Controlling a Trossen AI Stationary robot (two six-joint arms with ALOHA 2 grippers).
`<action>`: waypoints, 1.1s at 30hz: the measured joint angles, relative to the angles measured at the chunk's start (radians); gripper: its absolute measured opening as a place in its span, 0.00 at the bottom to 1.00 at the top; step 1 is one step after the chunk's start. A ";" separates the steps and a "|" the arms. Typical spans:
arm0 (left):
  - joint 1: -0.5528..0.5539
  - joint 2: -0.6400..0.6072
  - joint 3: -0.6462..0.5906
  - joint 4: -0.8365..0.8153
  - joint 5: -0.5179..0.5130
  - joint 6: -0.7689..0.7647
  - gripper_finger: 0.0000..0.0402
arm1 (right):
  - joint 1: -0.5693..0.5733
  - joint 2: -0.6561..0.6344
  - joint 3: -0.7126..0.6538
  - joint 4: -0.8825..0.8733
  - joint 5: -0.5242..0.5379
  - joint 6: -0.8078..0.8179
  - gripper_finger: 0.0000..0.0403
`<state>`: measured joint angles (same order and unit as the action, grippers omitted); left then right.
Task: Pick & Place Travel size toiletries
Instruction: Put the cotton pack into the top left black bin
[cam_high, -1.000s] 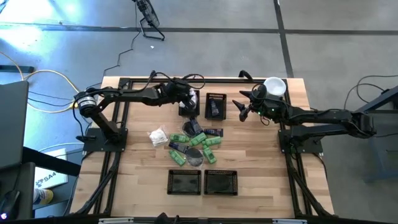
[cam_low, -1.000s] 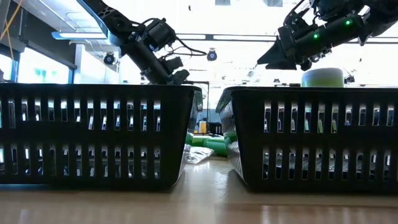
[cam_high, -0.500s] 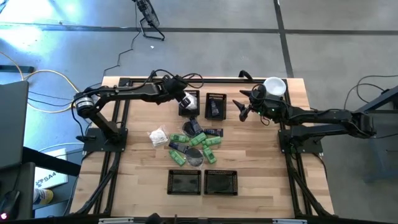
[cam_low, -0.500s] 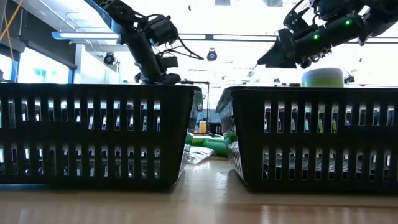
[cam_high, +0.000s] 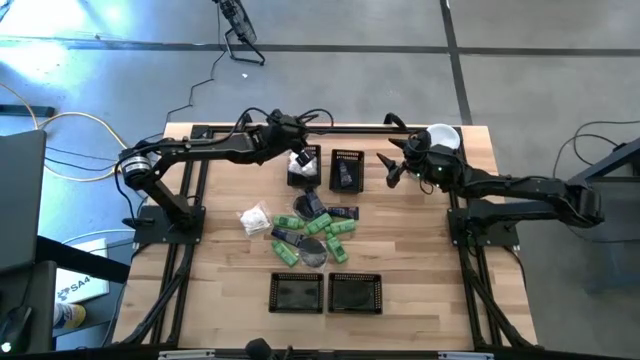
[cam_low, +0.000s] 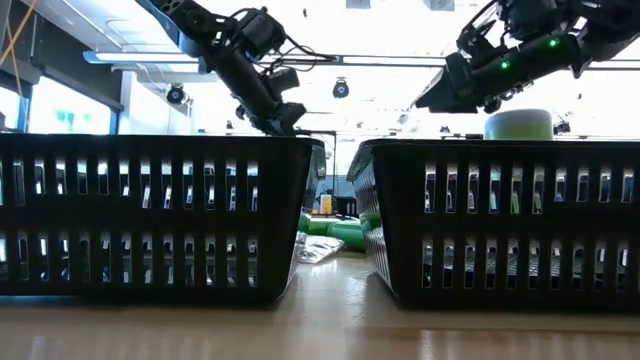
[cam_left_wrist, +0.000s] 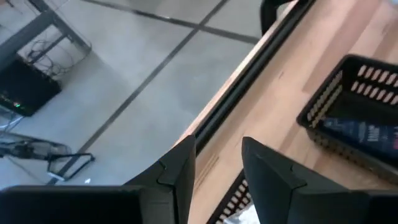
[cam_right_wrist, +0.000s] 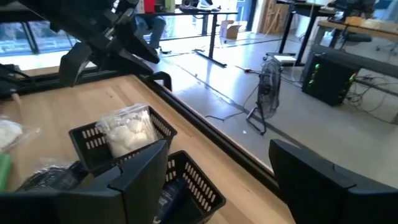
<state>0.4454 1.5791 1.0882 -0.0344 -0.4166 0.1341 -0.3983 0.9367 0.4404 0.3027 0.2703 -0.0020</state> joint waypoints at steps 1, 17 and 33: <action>0.000 0.000 0.000 0.007 0.023 0.000 0.32 | -0.007 0.000 0.000 -0.001 -0.019 0.004 0.67; -0.001 0.000 -0.002 0.040 0.467 -0.069 0.32 | -0.022 0.001 0.000 -0.016 -0.239 0.008 0.35; -0.001 0.000 -0.003 0.032 0.539 -0.082 0.32 | -0.023 0.002 0.000 -0.067 -0.348 -0.030 0.03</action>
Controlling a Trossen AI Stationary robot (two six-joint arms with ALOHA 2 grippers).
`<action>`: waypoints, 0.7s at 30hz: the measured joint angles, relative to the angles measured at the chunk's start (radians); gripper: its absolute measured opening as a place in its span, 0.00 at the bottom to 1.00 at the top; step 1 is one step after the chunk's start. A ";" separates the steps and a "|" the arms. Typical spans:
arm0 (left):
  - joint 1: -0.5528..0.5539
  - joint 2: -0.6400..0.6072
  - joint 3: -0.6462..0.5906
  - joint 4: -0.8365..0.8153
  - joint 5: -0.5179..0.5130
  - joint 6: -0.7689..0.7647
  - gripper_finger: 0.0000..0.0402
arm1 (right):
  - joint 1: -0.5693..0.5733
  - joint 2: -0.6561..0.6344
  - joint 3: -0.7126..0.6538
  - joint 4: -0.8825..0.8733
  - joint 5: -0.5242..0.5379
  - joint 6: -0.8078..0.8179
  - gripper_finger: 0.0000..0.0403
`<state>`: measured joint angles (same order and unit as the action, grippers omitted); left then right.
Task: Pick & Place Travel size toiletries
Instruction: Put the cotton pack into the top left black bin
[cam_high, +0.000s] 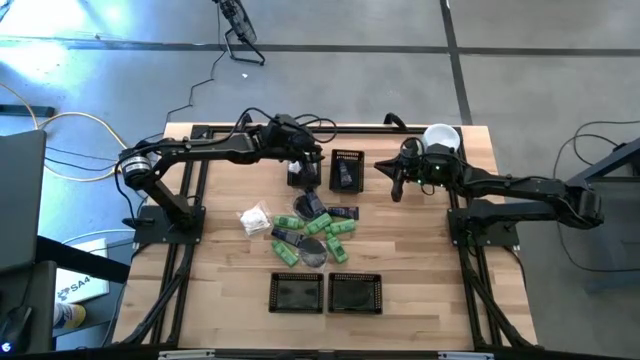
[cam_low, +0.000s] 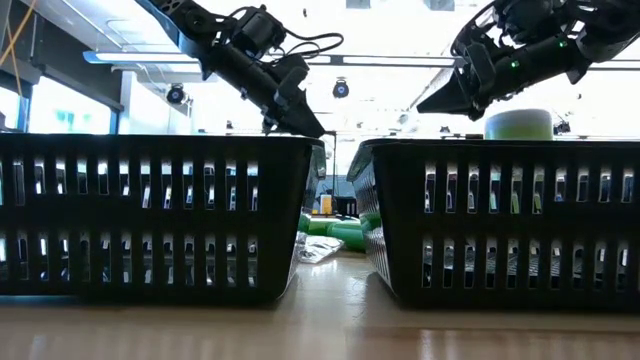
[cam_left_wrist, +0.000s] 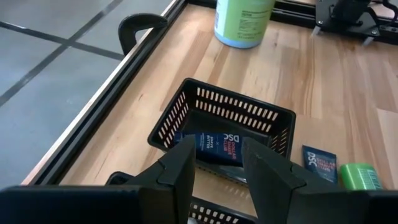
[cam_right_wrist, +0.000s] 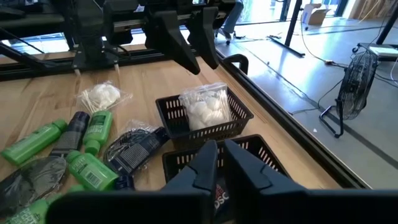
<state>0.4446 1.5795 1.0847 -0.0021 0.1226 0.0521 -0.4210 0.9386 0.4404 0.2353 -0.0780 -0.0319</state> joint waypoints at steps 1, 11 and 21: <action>0.000 0.000 0.000 -0.001 -0.001 0.000 0.32 | 0.000 0.000 0.000 0.000 0.000 0.000 0.02; 0.013 0.000 0.000 0.011 -0.020 0.110 0.32 | 0.000 0.000 0.000 0.010 0.000 0.000 0.01; 0.031 -0.025 0.000 -0.083 0.127 0.152 0.32 | -0.001 0.000 0.000 0.042 0.083 -0.057 0.01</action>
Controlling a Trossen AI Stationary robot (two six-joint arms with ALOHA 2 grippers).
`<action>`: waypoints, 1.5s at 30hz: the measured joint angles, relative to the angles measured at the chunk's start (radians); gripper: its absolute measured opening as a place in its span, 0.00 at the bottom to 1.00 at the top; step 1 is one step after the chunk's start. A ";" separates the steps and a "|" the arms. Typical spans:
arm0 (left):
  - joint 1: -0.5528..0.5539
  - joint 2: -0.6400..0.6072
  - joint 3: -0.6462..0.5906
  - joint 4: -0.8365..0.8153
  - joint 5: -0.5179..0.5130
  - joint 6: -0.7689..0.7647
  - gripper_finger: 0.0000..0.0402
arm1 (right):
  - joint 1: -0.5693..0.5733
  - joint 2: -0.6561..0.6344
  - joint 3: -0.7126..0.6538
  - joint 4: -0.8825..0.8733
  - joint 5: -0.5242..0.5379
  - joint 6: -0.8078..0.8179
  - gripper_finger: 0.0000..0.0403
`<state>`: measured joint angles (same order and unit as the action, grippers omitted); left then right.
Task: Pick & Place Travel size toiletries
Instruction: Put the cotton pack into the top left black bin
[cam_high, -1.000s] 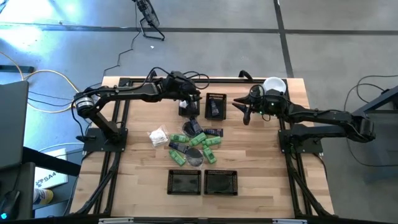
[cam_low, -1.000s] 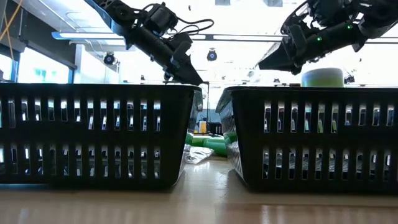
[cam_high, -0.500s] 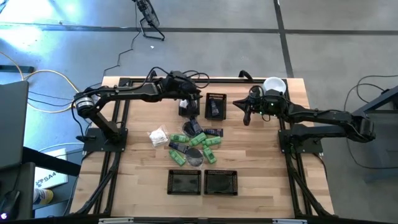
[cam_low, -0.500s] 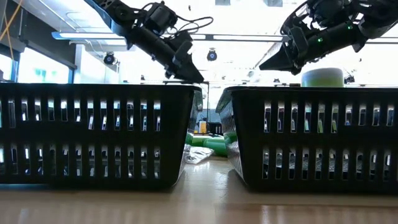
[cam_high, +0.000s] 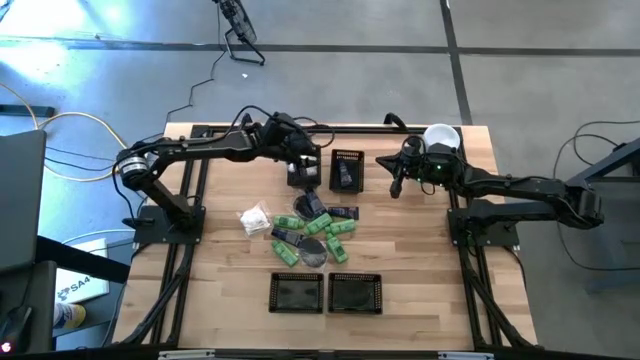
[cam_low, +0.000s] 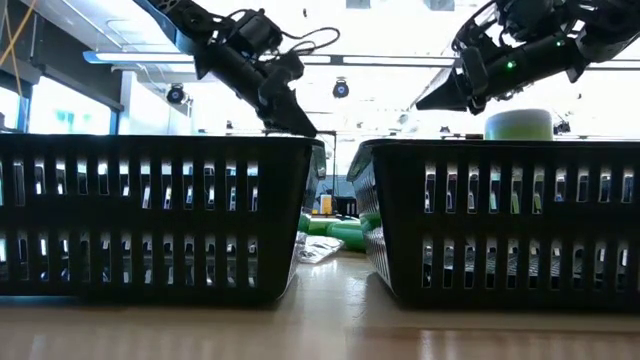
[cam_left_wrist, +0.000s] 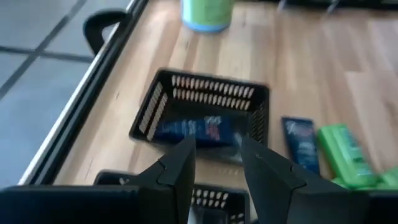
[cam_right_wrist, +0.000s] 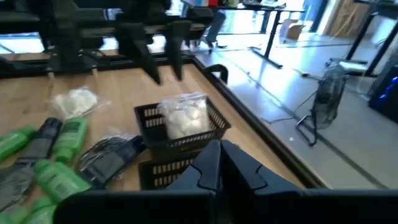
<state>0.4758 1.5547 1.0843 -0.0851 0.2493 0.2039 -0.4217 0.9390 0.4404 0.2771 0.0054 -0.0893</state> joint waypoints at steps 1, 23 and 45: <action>-0.006 -0.001 0.000 0.007 0.005 0.001 0.32 | 0.000 0.000 0.000 0.004 0.003 -0.010 0.01; -0.090 -0.409 -0.344 0.034 -0.002 -0.077 0.32 | 0.003 0.000 0.000 0.004 -0.012 -0.011 0.01; -0.090 -0.536 -0.344 -0.142 0.074 -0.158 0.32 | 0.002 0.000 0.000 0.004 -0.007 -0.021 0.01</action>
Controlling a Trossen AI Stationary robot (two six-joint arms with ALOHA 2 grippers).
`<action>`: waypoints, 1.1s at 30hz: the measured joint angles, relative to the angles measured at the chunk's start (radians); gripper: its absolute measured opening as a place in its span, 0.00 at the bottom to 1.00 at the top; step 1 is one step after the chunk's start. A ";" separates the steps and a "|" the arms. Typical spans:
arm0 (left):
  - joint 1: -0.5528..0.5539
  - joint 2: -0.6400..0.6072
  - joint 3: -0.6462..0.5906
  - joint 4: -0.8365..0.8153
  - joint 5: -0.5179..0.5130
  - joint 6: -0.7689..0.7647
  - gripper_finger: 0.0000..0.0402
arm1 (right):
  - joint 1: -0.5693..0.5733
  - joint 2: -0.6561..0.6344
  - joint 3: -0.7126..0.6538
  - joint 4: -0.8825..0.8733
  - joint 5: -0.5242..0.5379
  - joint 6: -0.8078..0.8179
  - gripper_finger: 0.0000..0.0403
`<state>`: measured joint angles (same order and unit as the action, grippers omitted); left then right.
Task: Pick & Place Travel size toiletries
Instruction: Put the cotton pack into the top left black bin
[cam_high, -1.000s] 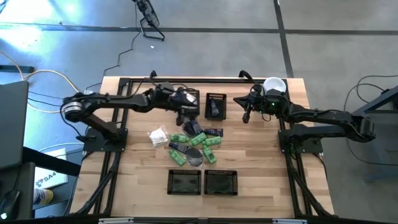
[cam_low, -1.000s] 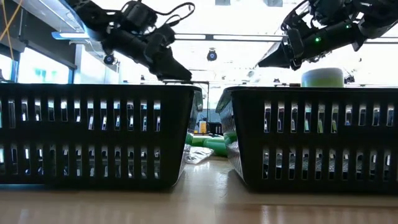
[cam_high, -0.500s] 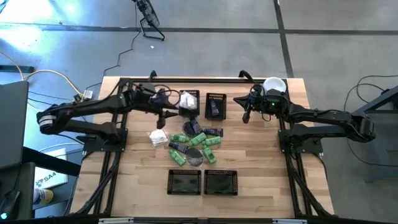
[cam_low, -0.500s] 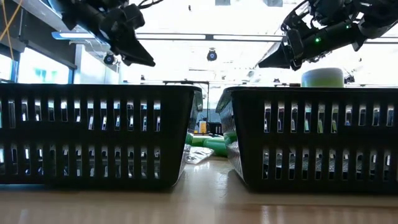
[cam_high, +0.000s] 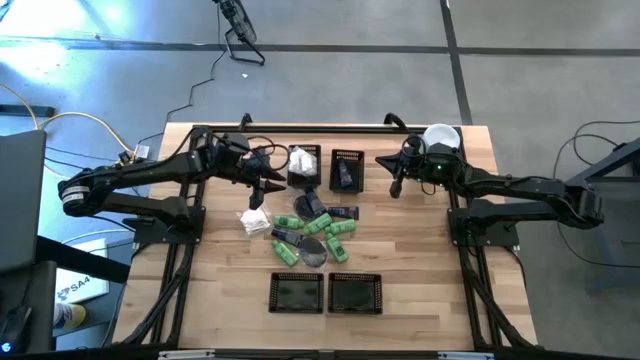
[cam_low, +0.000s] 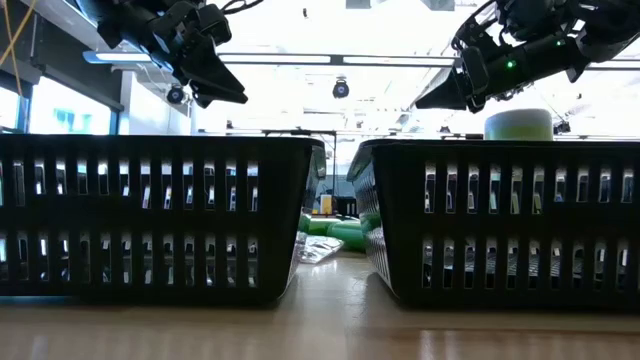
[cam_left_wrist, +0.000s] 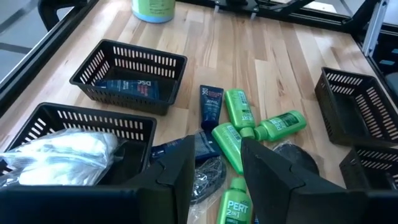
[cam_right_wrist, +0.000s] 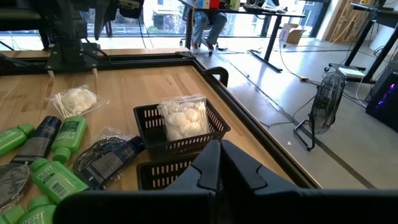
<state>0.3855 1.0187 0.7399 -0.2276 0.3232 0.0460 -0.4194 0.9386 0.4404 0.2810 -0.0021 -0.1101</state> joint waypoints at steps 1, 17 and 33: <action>0.000 0.000 0.000 0.000 0.000 0.000 0.32 | 0.000 0.000 0.000 0.000 0.000 0.000 0.01; -0.120 -0.006 -0.163 0.240 -0.150 -0.108 0.32 | 0.000 0.000 0.000 0.000 0.003 -0.018 0.01; -0.146 -0.023 -0.056 -0.361 -0.306 -0.513 0.32 | 0.000 0.000 0.000 -0.001 0.003 -0.045 0.01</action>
<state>0.2398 0.9962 0.6836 -0.5884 0.0171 -0.4675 -0.4198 0.9390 0.4406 0.2803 0.0007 -0.1555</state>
